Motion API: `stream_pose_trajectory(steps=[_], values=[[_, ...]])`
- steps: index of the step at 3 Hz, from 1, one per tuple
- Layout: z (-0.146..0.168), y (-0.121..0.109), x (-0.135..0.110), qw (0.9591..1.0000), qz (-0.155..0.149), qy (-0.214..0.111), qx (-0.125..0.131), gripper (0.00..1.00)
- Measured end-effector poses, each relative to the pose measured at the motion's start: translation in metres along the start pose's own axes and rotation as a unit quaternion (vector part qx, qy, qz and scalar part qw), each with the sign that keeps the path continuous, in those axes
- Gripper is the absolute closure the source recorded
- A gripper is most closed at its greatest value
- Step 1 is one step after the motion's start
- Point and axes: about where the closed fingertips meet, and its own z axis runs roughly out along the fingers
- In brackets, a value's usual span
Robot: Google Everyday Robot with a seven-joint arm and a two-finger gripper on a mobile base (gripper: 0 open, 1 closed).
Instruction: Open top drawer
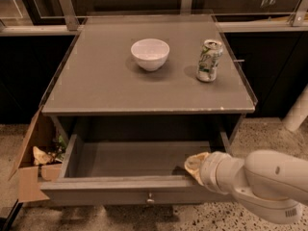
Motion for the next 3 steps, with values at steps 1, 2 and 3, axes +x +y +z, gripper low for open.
stream_pose_trajectory(steps=[1,2,3], values=[[-0.015,0.02,0.01,0.9999,0.002,-0.006,-0.012,0.27],[-0.025,0.029,0.017,0.9998,0.009,-0.01,-0.015,0.03],[-0.026,0.029,0.016,0.9998,0.009,-0.012,-0.014,0.0]])
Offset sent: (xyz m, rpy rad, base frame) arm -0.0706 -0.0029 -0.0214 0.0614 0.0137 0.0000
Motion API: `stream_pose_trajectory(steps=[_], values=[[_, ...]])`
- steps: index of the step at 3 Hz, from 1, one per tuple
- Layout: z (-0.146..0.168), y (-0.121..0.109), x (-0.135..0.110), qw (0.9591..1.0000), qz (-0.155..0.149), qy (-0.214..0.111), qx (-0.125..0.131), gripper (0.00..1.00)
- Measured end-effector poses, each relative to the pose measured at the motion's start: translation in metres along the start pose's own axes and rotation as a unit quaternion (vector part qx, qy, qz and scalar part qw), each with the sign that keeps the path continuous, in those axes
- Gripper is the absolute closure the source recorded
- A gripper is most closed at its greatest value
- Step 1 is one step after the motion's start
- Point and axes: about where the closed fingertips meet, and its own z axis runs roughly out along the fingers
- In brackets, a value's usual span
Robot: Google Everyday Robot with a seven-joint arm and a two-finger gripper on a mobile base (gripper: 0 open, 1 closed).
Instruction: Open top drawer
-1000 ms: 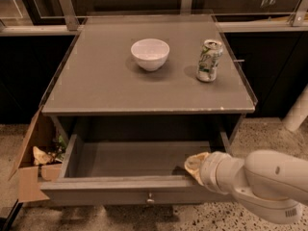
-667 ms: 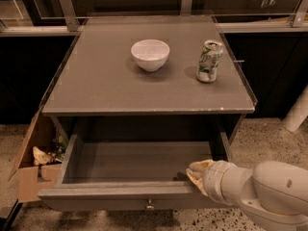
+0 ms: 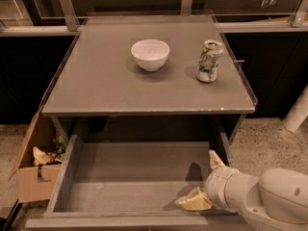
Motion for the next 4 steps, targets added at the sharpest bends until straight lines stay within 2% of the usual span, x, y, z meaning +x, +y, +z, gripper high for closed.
stream_pose_trajectory(steps=[1,2,3,4], values=[[-0.003,-0.001,-0.002,1.0,0.001,-0.006,0.0,0.0],[-0.031,-0.019,-0.03,0.9981,0.011,-0.056,0.025,0.0],[-0.057,-0.037,-0.059,0.9936,0.013,-0.095,0.06,0.0],[-0.058,-0.038,-0.061,0.9931,0.017,-0.098,0.062,0.0]])
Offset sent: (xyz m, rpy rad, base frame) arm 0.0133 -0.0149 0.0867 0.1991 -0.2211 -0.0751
